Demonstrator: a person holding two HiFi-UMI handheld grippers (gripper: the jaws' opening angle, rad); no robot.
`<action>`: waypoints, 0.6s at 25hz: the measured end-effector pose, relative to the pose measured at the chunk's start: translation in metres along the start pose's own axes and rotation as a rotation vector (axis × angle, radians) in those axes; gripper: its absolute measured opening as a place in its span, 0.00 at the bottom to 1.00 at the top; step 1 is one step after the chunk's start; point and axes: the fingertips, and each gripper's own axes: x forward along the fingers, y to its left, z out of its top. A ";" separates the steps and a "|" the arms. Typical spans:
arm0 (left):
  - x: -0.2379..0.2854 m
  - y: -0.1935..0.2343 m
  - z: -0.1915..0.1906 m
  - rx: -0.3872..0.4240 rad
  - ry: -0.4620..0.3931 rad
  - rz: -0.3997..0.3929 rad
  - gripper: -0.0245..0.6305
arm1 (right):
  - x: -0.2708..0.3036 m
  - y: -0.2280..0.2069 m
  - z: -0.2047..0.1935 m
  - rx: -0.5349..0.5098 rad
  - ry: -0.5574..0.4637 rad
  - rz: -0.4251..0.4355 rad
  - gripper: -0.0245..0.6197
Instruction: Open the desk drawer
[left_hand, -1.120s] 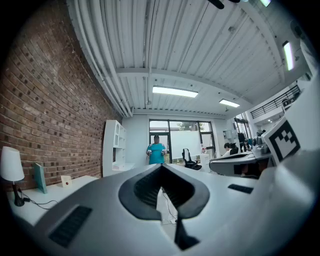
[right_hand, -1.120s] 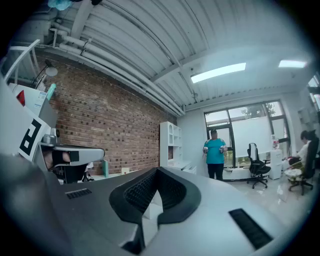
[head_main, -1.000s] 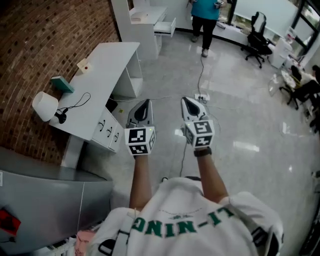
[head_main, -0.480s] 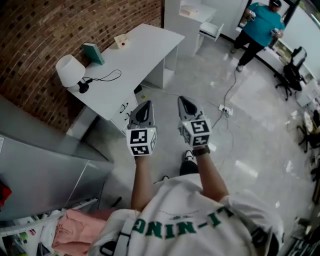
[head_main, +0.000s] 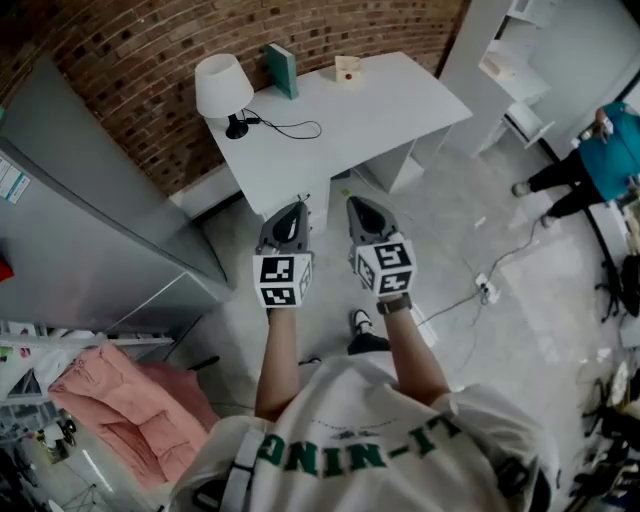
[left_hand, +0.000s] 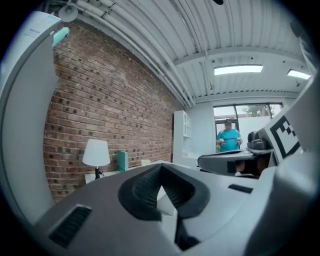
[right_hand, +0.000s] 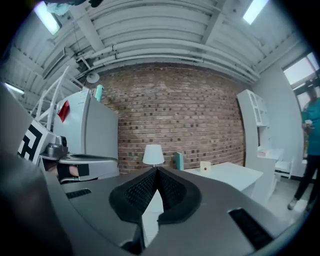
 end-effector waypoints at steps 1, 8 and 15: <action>0.003 0.003 -0.002 -0.015 0.004 0.033 0.03 | 0.009 0.000 -0.003 -0.001 0.007 0.045 0.02; 0.025 0.020 -0.022 -0.068 0.014 0.240 0.03 | 0.056 -0.024 -0.029 0.020 0.078 0.209 0.02; 0.027 0.044 -0.056 -0.082 0.021 0.426 0.03 | 0.090 -0.031 -0.084 0.092 0.184 0.332 0.02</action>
